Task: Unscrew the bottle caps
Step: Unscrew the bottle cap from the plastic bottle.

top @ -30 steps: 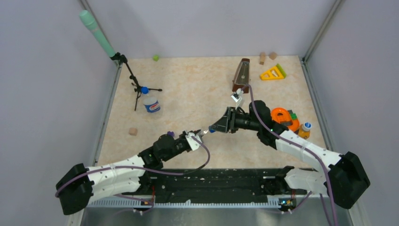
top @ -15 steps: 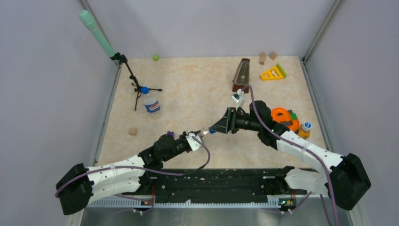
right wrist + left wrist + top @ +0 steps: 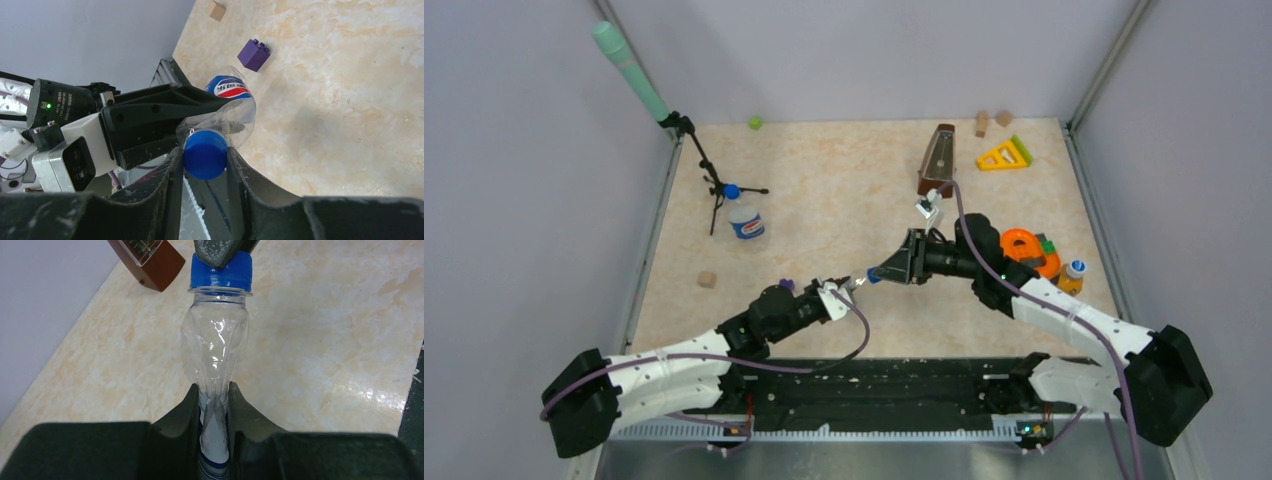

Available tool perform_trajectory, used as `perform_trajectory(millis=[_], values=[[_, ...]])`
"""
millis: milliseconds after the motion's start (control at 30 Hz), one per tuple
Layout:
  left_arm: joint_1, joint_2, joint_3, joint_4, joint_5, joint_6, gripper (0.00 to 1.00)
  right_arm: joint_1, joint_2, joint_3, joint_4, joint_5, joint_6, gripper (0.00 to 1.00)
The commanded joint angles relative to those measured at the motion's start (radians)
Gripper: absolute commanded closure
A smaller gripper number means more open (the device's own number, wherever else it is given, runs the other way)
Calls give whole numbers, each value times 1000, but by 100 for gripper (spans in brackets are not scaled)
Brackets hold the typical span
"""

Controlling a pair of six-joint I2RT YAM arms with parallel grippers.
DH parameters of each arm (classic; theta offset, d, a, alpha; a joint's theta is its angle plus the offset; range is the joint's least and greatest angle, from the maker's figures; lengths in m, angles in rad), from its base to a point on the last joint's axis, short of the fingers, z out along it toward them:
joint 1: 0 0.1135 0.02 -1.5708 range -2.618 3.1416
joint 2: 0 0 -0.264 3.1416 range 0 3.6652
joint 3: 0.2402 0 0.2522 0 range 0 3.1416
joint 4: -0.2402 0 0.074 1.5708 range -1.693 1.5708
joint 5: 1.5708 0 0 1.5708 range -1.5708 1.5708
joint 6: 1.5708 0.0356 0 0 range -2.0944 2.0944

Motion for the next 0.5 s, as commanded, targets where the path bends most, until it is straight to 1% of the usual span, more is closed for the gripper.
perform_trajectory(millis=[0, 67, 133, 267, 333, 467], values=[[-6, -14, 40, 34, 7, -13, 100, 1, -3, 47, 34, -23, -9, 70], [-6, -13, 41, 34, 8, -13, 100, 1, -2, 47, 31, -19, -11, 62], [-6, -10, 43, 34, 10, -10, 100, 1, -1, 49, 29, -18, -13, 59], [-6, -2, 47, 36, 12, -10, 100, 1, 0, 50, 28, -18, -16, 59], [-5, 1, 49, 36, 13, -10, 100, 1, 0, 50, 28, -20, -17, 61], [-6, 6, 50, 36, 18, -9, 100, 1, 2, 50, 27, -17, -17, 61]])
